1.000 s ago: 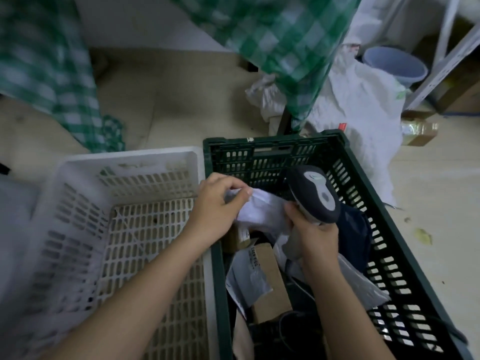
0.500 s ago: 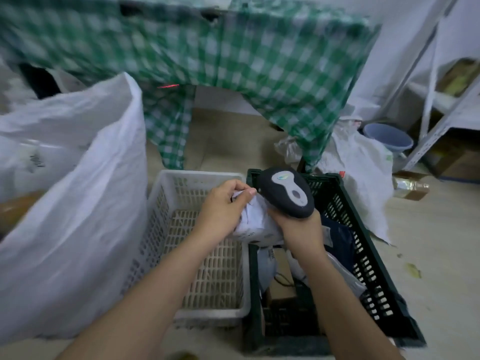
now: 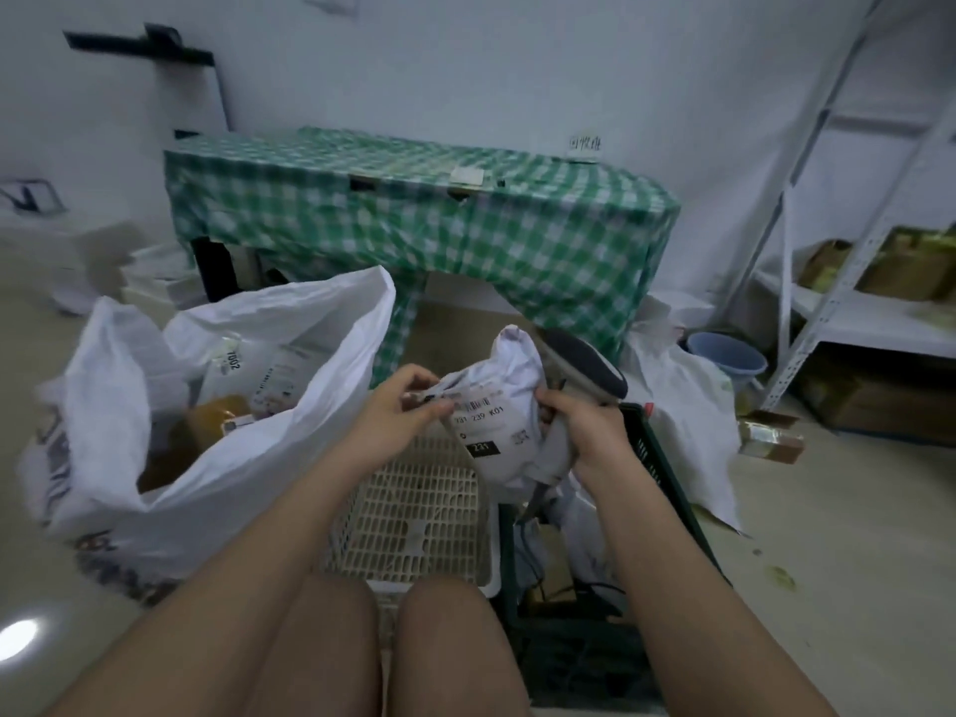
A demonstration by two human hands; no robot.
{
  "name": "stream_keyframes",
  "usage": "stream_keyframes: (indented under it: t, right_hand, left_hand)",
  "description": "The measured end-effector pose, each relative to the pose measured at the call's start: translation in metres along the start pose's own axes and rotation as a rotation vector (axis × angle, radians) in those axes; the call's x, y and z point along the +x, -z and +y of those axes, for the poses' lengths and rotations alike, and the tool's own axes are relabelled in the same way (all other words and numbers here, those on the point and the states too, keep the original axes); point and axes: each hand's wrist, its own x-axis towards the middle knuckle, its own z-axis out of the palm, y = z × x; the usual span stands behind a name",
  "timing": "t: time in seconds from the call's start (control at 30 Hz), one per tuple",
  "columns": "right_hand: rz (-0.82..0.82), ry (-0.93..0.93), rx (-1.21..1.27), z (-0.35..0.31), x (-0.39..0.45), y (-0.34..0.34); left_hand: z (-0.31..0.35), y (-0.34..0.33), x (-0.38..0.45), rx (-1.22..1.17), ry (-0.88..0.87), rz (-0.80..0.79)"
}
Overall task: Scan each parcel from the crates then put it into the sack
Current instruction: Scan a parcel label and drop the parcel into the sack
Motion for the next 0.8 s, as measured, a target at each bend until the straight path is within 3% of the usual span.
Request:
stream_keyframes:
  t: [0.13, 0.3, 0.47, 0.63, 0.8]
  right_hand:
    - [-0.005, 0.14, -0.131, -0.001, -0.014, 0.003]
    - [-0.025, 0.257, -0.104, -0.001, -0.022, 0.006]
    - [-0.178, 0.238, -0.172, 0.01, -0.024, -0.013]
    - [-0.129, 0.172, -0.226, 0.036, -0.022, -0.032]
    - [-0.107, 0.186, -0.239, 0.042, -0.02, -0.036]
  left_hand:
    - [0.009, -0.004, -0.005, -0.049, -0.025, 0.089]
    - [0.007, 0.005, -0.014, 0.093, -0.008, 0.141]
    - [0.003, 0.003, -0.028, -0.002, 0.036, 0.109]
    - [-0.005, 0.007, -0.044, -0.257, 0.178, 0.11]
    - [-0.022, 0.014, -0.051, -0.204, 0.255, 0.148]
